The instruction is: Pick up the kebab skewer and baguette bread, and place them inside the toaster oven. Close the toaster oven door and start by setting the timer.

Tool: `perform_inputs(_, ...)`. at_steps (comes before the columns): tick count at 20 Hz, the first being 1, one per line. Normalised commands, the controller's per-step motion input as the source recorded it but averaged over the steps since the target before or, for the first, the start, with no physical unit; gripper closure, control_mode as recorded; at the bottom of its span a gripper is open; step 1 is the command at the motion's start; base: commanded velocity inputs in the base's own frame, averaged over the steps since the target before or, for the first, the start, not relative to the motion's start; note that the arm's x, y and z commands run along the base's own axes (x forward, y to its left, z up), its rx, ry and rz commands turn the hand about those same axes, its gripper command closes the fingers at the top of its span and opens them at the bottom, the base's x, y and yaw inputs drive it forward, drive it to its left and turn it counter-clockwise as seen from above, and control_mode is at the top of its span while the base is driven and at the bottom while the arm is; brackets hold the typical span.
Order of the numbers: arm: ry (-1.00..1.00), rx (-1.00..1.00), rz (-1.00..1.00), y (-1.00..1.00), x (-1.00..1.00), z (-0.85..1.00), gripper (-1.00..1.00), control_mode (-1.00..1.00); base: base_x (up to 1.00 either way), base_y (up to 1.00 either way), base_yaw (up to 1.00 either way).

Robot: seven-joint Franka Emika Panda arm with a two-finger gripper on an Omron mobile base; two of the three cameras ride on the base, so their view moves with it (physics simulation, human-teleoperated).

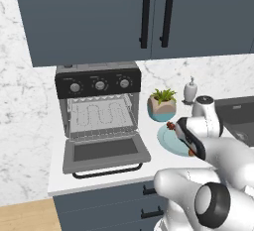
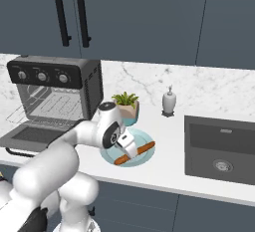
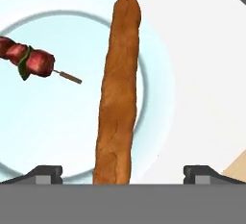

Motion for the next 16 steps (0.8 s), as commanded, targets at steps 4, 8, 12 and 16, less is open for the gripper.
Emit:
perform_inputs(4,0.07,0.00,0.00,-0.16,0.13,-0.37,-1.00,-1.00,0.00,0.00,0.00)
perform_inputs(8,0.06,0.00,0.00,-0.18,0.22,-0.26,-1.00,-1.00,0.00,0.00,0.00)
perform_inputs(12,0.04,0.00,0.00,-0.01,0.32,-0.20,-1.00,-1.00,0.00,0.00,0.00)
perform_inputs(16,0.04,0.00,0.00,0.00,0.29,-0.19,-1.00,-1.00,0.00,0.00,0.00)
